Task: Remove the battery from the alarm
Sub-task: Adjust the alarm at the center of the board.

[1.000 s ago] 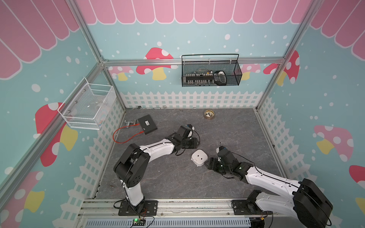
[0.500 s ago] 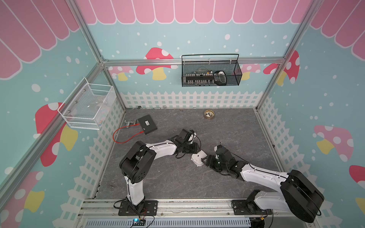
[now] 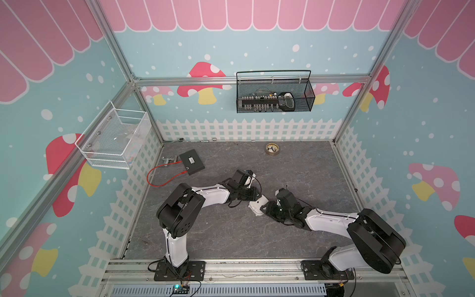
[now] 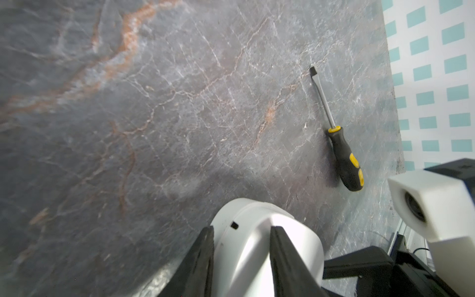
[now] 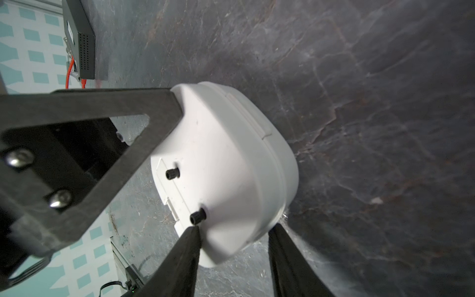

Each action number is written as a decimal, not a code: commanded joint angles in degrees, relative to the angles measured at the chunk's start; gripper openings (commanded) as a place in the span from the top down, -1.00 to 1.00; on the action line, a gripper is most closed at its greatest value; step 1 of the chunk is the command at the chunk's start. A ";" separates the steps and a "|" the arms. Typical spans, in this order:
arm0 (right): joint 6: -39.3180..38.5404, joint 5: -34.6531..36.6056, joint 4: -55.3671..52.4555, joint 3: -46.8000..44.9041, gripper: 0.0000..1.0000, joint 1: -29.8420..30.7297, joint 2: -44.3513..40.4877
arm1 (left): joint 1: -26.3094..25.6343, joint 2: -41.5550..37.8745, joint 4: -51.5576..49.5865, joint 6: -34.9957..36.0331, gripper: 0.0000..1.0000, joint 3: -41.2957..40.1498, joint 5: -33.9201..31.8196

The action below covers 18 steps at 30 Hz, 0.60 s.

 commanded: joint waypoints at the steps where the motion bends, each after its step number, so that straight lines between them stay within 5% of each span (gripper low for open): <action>1: -2.08 0.79 1.48 2.22 0.24 -1.30 2.40 | -0.60 -0.32 -4.72 -0.65 0.26 -5.48 -0.85; 18: -9.22 -4.61 1.30 11.84 0.46 -3.85 12.45 | -3.48 -11.50 0.05 -9.66 0.36 -22.00 -3.54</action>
